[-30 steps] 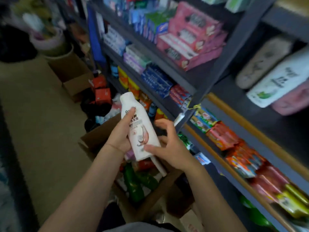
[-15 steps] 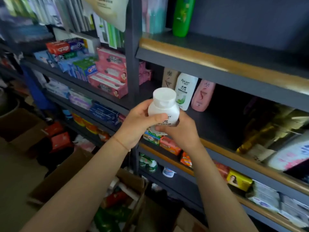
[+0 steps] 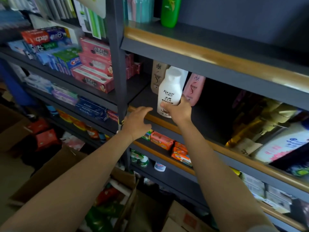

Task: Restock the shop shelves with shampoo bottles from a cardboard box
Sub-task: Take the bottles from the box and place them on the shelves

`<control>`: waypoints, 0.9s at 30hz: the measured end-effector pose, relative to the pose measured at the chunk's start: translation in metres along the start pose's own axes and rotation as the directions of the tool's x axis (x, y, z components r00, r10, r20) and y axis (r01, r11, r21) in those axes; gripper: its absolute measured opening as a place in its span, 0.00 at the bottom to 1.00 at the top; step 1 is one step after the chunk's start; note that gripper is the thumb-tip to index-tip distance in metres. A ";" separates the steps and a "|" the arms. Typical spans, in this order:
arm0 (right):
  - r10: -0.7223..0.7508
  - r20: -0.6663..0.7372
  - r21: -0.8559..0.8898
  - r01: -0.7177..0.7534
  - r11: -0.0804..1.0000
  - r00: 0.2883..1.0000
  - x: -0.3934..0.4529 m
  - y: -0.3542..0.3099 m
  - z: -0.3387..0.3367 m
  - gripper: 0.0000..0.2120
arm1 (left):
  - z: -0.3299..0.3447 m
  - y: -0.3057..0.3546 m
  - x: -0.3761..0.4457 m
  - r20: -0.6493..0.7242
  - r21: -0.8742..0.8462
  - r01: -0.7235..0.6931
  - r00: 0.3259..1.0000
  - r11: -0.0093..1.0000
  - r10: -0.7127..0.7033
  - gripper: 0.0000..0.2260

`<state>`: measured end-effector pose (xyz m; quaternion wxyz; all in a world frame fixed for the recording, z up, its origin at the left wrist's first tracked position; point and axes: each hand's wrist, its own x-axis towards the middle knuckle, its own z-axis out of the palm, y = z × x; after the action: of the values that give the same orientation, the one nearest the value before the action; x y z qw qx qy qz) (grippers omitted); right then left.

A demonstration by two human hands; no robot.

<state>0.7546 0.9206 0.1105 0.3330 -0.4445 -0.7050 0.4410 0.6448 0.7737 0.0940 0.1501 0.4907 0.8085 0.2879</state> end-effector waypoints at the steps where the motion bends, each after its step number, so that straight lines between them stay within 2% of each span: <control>1: 0.017 -0.013 -0.009 -0.017 1.000 1.000 0.007 -0.001 0.004 0.26 | -0.001 0.002 0.002 0.008 0.064 -0.007 1.000 0.998 0.006 0.28; 4: 0.079 -0.077 -0.047 -0.083 0.995 0.994 0.023 0.002 0.015 0.28 | -0.002 0.002 0.009 0.064 0.197 0.017 0.997 0.980 -0.031 0.28; 8: 0.110 -0.142 -0.082 -0.122 0.989 0.984 0.035 0.003 0.023 0.30 | -0.004 -0.010 0.011 0.096 0.043 0.034 0.995 0.998 -0.038 0.26; 15: 0.178 -0.214 -0.054 -0.194 0.980 0.960 0.038 0.008 0.028 0.38 | -0.002 -0.014 0.010 0.077 -0.045 0.031 0.997 0.998 -0.028 0.26; 23: 0.172 -0.229 -0.009 -0.178 0.984 0.958 0.039 0.008 0.031 0.32 | -0.001 -0.013 0.009 0.061 -0.059 0.037 0.998 0.998 -0.034 0.26; 27: 0.171 -0.231 -0.012 -0.178 0.984 0.958 0.042 0.008 0.031 0.33 | -0.001 -0.013 0.008 0.050 -0.072 0.038 0.998 0.997 -0.034 0.26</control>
<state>0.7140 0.9507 0.0946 0.3644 -0.5582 -0.6270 0.4031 0.6317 0.7757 0.0874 0.1929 0.4772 0.8023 0.3023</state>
